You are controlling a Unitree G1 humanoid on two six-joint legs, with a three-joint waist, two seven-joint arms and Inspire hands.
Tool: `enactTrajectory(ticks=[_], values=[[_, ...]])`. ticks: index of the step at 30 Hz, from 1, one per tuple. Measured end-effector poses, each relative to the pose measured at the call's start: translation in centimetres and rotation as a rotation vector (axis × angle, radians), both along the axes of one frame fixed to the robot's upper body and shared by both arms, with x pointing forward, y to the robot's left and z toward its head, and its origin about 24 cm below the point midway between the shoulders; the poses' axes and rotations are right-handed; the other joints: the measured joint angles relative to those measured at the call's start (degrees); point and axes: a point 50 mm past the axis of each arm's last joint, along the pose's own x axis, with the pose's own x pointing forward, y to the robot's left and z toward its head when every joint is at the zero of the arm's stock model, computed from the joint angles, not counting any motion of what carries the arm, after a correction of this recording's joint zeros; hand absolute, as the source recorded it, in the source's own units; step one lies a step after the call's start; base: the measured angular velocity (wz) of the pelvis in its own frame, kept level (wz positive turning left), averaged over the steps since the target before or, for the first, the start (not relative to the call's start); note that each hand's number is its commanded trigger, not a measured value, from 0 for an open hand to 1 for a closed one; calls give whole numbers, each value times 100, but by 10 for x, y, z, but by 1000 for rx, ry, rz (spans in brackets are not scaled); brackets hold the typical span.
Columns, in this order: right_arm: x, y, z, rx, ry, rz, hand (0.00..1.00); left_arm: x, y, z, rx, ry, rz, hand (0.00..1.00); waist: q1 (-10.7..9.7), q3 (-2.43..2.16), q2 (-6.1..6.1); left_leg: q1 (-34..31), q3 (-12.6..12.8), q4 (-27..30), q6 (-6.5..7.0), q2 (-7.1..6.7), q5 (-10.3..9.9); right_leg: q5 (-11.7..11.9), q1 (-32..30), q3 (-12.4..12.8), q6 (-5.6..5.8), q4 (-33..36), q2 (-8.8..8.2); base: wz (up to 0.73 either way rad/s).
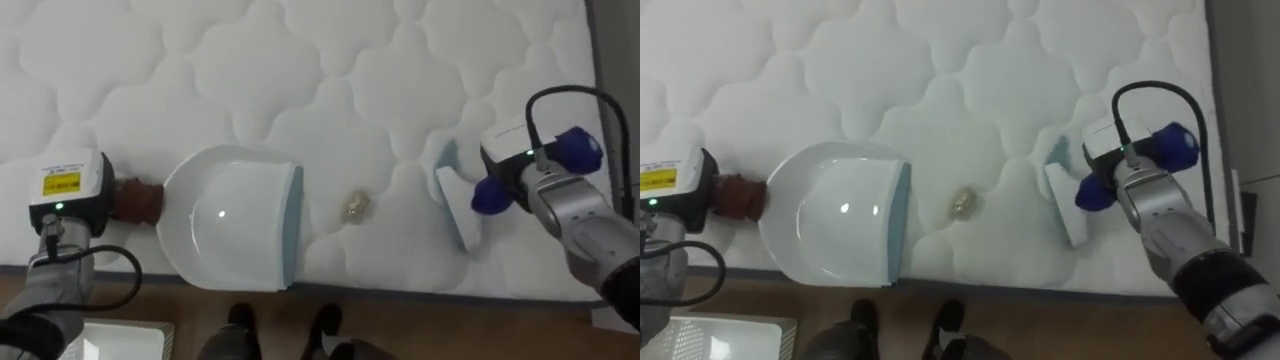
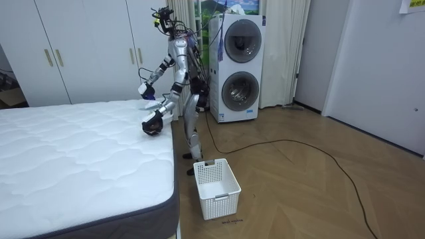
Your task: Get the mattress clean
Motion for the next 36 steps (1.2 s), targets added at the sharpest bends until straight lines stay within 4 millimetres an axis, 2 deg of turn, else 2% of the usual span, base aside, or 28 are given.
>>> enactTrajectory(ticks=[4, 14, 16, 20, 25, 28, 36], values=[[0, 2, -1, 27, 28, -21, 100, 1, -2, 0, 7, 16, -9, 100, -9, -22, 21, -1, -3, 18, -3, -23, 2, 0, 0, -7, 0, -1, 5, 0], [0, 14, -3, 78, 69, -32, 100, 1, -6, -3, -7, 28, -13, 100, -13, -38, 16, 56, 0, 43, -4, 4, 2, 2, 57, -6, -3, -12, 14, 0], [-3, 20, -5, 140, 94, -34, 100, 1, -6, -4, -9, 40, -9, 100, -16, -66, 16, 71, 4, -11, -7, -8, 4, 2, 76, -2, -3, -26, 19, 0], [-9, 33, -12, 309, 155, -43, 100, -1, -6, -6, -9, 48, -8, 100, -11, -66, 26, 73, -1, 20, -9, 4, 5, 2, 85, -6, -3, -30, 28, 0], [-16, 55, -23, 465, 285, -27, 100, -6, -1, -11, 11, 77, 3, 100, -3, -52, 134, 68, -34, 45, -10, 10, 4, 3, 82, -21, -4, -4, 12, 0], [-19, 62, -26, 522, 336, -21, 100, -8, 0, -13, 15, 87, 5, 100, 4, -56, 201, 61, -32, 1, -9, -3, 5, 1, 67, -18, -2, 11, -5, 0], [-26, 67, -34, 567, 418, -31, 100, -15, 6, -16, 37, 109, 20, 100, 37, -59, 209, 59, -15, 10, -9, -8, 5, -5, 43, -5, 3, -13, -2, 0]])
